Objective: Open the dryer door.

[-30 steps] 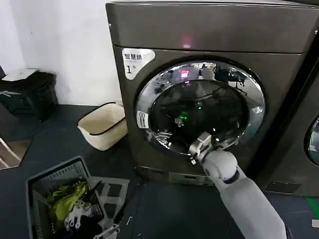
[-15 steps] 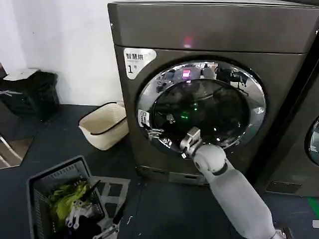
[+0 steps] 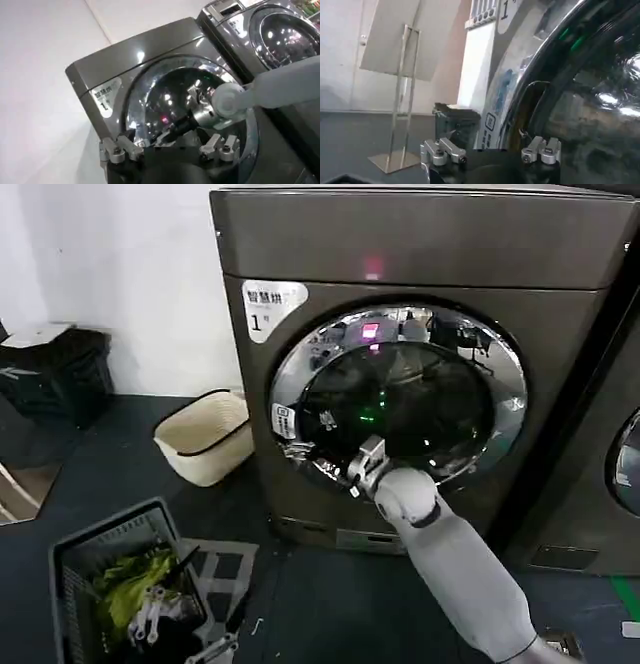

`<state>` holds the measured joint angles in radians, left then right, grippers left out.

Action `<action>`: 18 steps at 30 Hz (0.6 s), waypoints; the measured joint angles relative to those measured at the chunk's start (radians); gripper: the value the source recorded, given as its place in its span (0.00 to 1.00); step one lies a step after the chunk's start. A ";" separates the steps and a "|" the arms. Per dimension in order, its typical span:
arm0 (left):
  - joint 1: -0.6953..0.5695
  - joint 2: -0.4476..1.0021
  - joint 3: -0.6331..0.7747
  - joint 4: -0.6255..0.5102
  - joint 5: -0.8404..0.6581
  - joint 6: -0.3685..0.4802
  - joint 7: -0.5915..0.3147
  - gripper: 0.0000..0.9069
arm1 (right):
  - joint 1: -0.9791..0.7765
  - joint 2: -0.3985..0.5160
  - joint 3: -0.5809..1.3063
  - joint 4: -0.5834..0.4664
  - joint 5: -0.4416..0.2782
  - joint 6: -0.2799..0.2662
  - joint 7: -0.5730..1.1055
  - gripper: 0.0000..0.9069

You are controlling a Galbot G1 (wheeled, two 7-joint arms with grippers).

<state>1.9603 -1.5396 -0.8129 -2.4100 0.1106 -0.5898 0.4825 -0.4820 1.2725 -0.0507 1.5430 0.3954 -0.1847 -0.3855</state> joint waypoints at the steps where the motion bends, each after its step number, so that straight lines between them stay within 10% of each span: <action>1: 0.000 0.000 0.000 0.000 0.000 0.000 0.000 1.00 | -0.002 -0.003 0.001 0.003 0.000 0.000 -0.012 1.00; 18: -0.042 0.017 0.001 0.047 -0.023 0.024 0.000 1.00 | -0.053 -0.134 0.035 0.084 0.109 0.060 -0.266 1.00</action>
<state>1.9182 -1.5230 -0.8122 -2.3631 0.0881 -0.5656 0.4824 -0.5354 1.1383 -0.0155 1.6268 0.5044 -0.1252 -0.6512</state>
